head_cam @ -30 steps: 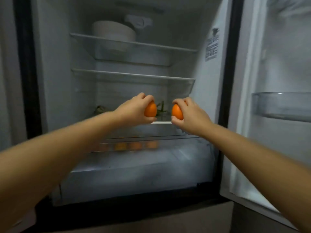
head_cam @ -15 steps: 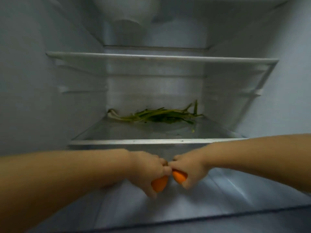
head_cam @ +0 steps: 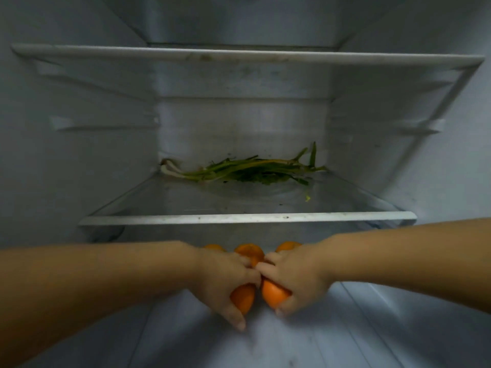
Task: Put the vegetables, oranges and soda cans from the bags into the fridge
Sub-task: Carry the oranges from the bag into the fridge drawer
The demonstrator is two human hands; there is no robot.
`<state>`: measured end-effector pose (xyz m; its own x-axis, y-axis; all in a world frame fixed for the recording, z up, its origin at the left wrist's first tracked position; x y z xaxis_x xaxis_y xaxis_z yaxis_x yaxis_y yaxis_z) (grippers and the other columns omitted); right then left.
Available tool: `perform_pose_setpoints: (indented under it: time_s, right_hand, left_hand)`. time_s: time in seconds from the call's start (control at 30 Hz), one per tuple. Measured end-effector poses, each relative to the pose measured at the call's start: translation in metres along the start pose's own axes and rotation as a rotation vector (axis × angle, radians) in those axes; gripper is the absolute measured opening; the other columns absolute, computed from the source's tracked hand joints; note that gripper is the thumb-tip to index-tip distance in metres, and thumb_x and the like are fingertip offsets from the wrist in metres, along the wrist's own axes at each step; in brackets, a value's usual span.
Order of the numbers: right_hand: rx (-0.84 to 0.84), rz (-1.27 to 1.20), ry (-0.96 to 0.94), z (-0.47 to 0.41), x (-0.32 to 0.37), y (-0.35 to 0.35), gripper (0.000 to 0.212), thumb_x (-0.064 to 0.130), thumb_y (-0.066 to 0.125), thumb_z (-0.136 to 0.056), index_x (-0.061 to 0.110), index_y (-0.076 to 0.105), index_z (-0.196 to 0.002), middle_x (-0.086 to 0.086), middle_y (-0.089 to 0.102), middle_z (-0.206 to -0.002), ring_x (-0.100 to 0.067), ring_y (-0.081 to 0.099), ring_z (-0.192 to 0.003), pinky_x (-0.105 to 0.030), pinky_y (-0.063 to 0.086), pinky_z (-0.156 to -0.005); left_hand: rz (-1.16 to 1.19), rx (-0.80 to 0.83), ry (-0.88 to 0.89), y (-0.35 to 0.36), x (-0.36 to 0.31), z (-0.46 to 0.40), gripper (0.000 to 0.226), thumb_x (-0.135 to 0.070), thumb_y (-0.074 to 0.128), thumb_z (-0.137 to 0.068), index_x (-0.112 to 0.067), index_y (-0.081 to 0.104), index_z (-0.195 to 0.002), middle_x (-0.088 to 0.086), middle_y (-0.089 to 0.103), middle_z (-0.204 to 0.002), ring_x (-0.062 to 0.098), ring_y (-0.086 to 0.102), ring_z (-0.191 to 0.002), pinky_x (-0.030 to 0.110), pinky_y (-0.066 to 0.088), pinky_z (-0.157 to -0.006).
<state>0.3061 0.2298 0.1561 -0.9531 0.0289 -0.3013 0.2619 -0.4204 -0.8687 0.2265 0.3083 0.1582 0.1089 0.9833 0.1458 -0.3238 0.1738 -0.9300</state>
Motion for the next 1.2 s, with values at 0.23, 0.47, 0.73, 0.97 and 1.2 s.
perform_pose_setpoints:
  time_s: [0.23,0.47,0.73,0.97,1.2]
  right_hand:
    - [0.251,-0.188,0.191,0.032,0.016,-0.052,0.081,0.054,0.052,-0.089,0.023,0.008,-0.149,-0.011,0.035,-0.148,-0.032,0.043,-0.129,-0.045,0.037,-0.107]
    - [-0.232,-0.126,0.123,0.091,0.075,-0.123,0.055,0.052,0.045,-0.092,0.014,0.046,-0.132,-0.011,0.063,-0.114,-0.027,0.063,-0.103,-0.042,0.051,-0.093]
    - [-0.860,-0.045,-0.064,0.167,0.174,-0.107,0.040,0.051,0.041,-0.094,0.022,0.050,-0.120,-0.003,0.060,-0.117,-0.026,0.057,-0.105,-0.034,0.045,-0.078]
    - [-0.902,-0.043,-0.170,0.211,0.263,-0.107,0.035,0.048,0.041,-0.095,0.023,0.050,-0.117,-0.003,0.058,-0.115,-0.025,0.057,-0.103,-0.035,0.043,-0.075]
    - [-0.874,-0.215,-0.337,0.218,0.457,-0.089,0.034,0.046,0.040,-0.095,0.025,0.049,-0.120,0.001,0.058,-0.119,-0.025,0.058,-0.107,-0.036,0.046,-0.084]
  left_hand:
    - [0.087,0.152,-0.316,-0.061,-0.028,0.054,0.049,-0.042,0.057,-0.090,-0.019,0.046,-0.132,0.002,0.055,-0.120,0.016,0.051,-0.098,0.024,0.039,-0.082]
    - [0.277,-0.406,-0.591,-0.074,-0.057,0.172,0.026,-0.031,0.053,-0.092,-0.023,0.063,-0.115,0.000,0.065,-0.096,0.017,0.058,-0.088,0.028,0.046,-0.081]
    - [0.450,-0.908,-0.770,-0.006,-0.117,0.295,0.019,-0.021,0.058,-0.090,-0.015,0.066,-0.106,-0.001,0.064,-0.089,0.015,0.060,-0.084,0.022,0.044,-0.075]
    - [0.486,-0.959,-0.812,0.048,-0.189,0.382,0.019,-0.019,0.057,-0.090,-0.015,0.066,-0.106,-0.002,0.061,-0.085,0.013,0.056,-0.080,0.018,0.039,-0.069]
    - [0.670,-0.995,-1.119,0.196,-0.288,0.554,0.017,-0.021,0.056,-0.091,-0.018,0.065,-0.105,-0.008,0.062,-0.087,0.009,0.057,-0.081,0.017,0.040,-0.073]
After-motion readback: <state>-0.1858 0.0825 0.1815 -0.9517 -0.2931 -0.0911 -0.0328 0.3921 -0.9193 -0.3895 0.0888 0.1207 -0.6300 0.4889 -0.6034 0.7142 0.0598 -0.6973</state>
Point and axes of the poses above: each hand's wrist, its own z-axis away from the middle knuckle, its own y-axis out of the palm, x = y × z, the point moved 4 cm from there along -z, towards the middle knuckle
